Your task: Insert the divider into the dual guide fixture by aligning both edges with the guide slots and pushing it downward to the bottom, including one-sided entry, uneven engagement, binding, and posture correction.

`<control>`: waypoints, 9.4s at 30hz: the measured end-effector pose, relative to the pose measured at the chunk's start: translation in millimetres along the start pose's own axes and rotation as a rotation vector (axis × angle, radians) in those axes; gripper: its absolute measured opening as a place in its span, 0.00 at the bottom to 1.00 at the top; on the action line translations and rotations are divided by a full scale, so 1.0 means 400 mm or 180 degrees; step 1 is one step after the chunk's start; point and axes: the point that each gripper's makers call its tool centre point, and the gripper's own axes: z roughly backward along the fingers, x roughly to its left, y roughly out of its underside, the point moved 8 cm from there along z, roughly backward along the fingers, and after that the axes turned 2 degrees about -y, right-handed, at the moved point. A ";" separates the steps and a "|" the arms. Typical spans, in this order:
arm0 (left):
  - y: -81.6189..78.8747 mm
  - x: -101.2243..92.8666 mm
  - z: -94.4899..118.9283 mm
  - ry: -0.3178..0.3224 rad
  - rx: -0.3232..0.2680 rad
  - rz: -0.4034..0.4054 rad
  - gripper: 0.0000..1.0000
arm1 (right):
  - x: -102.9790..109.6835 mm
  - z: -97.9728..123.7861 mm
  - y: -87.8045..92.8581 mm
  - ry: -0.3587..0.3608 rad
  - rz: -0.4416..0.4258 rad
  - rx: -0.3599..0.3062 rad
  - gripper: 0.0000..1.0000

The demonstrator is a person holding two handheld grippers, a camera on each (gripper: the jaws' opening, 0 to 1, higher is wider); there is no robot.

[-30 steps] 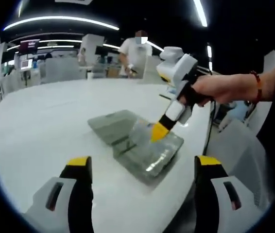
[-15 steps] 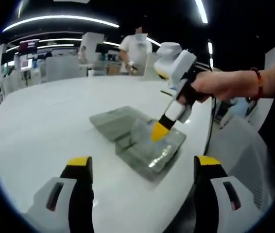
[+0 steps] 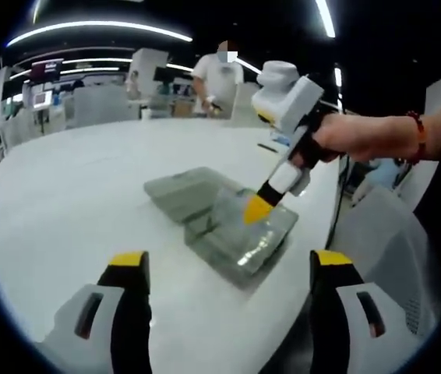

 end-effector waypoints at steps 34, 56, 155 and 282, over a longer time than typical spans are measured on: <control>0.000 0.001 0.002 -0.0005 -0.0018 0.0051 0.82 | -0.001 -0.018 -0.004 0.0035 0.0156 0.0045 0.00; -0.004 -0.004 0.005 0.0021 -0.0001 0.0061 0.82 | -0.003 -0.056 0.013 -0.0063 0.0204 0.0022 0.01; -0.137 -0.403 -0.076 0.0009 -0.0110 -0.0331 0.85 | -0.204 0.262 0.205 -0.0847 0.0529 -0.1689 0.34; -0.143 -0.351 -0.196 0.0054 0.0200 -0.0062 0.84 | -0.646 0.133 0.256 0.0807 0.0017 -0.0784 0.27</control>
